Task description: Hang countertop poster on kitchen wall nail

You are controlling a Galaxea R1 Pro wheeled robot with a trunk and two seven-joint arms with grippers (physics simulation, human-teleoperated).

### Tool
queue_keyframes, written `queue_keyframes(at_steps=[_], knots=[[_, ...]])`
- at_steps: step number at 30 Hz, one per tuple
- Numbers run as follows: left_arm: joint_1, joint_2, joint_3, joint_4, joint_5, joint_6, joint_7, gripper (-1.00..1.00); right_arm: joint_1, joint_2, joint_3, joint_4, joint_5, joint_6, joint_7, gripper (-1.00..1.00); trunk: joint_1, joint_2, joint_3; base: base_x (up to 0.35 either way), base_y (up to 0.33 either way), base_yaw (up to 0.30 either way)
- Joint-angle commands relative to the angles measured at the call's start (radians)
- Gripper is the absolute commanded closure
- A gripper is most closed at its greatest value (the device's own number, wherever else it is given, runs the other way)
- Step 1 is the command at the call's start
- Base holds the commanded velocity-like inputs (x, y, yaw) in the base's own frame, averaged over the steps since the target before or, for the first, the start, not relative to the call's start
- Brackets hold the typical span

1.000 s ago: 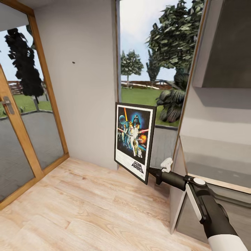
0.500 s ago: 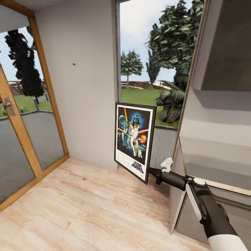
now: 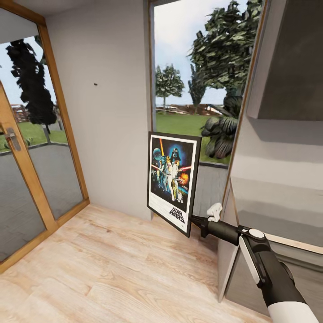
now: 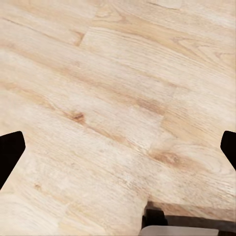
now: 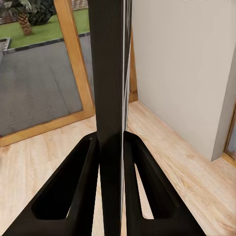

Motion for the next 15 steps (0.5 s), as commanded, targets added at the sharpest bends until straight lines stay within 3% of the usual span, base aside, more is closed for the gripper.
queue_keyframes(at_steps=[1,15], knots=[[0.0,0.0,0.001,-0.003,0.0,0.007,-0.001,-1.0,-0.001,0.0,-0.001,-0.001,-0.003,0.01,0.007,1.0,-0.004,0.006,0.002,0.0,0.0,0.0],[0.0,0.0,0.001,-0.003,0.0,0.007,-0.001,-1.0,-0.001,0.0,-0.001,-0.001,-0.003,0.01,0.007,1.0,-0.057,0.104,0.046,0.0,0.0,0.0]])
